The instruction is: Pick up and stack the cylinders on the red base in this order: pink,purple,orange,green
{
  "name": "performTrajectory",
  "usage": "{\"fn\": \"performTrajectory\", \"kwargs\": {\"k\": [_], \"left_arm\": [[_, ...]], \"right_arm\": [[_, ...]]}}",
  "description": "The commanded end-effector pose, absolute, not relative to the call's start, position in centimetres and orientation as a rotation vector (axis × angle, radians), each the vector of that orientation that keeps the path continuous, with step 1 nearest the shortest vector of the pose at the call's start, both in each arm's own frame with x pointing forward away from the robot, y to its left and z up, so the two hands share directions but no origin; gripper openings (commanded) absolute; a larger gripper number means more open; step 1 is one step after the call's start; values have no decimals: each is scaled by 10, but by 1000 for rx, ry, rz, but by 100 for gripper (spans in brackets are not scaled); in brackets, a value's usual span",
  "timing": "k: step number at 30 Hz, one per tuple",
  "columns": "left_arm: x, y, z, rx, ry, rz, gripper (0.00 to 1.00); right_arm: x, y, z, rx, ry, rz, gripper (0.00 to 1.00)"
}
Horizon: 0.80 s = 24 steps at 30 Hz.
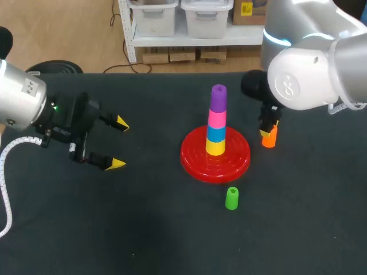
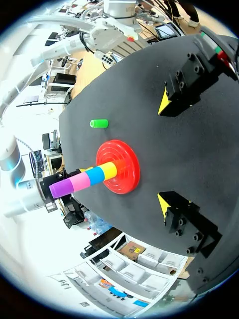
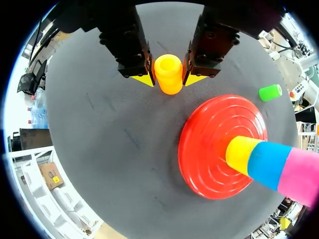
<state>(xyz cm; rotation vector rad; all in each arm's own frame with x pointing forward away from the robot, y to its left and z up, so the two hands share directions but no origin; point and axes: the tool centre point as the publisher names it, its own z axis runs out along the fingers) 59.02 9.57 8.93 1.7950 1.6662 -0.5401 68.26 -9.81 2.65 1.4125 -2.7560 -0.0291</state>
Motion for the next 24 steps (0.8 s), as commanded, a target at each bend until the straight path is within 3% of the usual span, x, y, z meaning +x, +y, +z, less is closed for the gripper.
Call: {"fn": "performTrajectory", "kwargs": {"k": [1, 13, 24], "left_arm": [[591, 96, 88, 1796, 1663, -542, 100], [591, 96, 88, 1796, 1663, -542, 100], [591, 96, 88, 1796, 1663, -542, 100]], "right_arm": [[674, -102, 49, 1417, -2791, -12, 0], [672, -91, 147, 1505, -2833, 118, 0], [665, -48, 228, 1670, -2845, 144, 0]]}}
